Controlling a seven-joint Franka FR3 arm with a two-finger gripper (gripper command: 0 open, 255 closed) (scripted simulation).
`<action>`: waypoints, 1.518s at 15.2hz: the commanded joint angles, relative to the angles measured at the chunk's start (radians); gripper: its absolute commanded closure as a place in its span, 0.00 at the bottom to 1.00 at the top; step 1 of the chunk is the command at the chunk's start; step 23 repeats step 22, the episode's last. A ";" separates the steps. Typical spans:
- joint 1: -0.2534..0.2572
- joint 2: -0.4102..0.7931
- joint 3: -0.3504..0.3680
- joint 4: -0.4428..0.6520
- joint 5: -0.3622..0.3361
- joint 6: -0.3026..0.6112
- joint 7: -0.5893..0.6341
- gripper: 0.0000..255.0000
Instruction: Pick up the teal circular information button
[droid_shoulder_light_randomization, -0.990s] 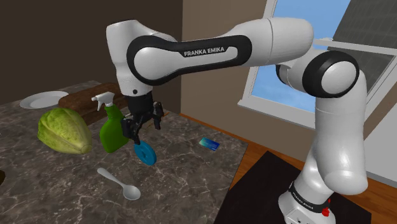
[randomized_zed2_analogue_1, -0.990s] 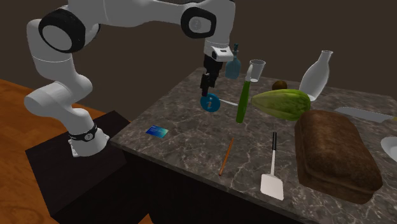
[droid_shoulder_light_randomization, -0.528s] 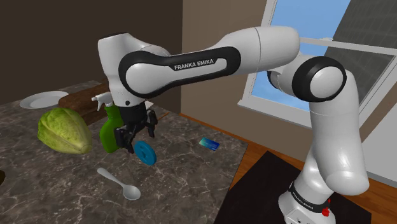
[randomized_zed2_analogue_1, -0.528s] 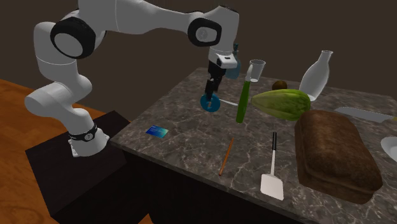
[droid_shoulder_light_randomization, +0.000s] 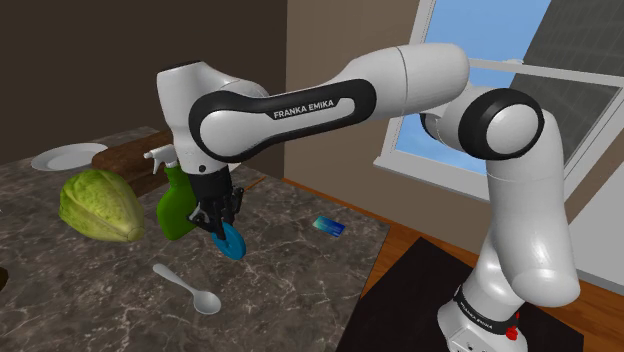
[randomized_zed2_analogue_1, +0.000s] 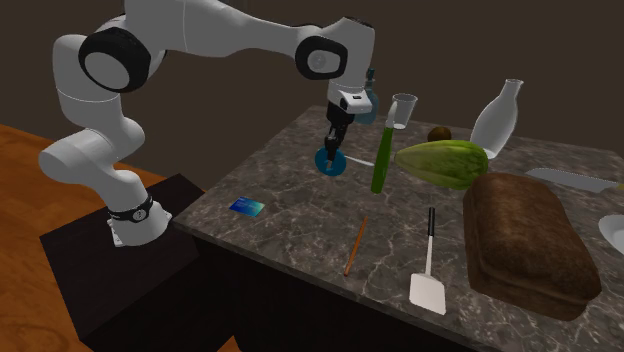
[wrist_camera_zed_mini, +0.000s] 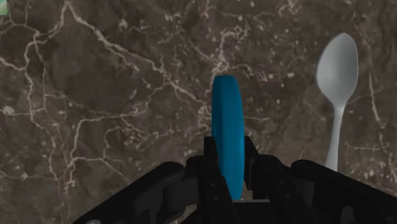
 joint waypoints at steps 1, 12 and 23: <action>0.000 0.000 0.000 0.000 0.000 0.000 0.000 1.00; 0.010 0.001 0.003 0.098 0.001 -0.095 -0.001 1.00; 0.031 0.021 0.004 0.240 -0.005 -0.217 0.001 1.00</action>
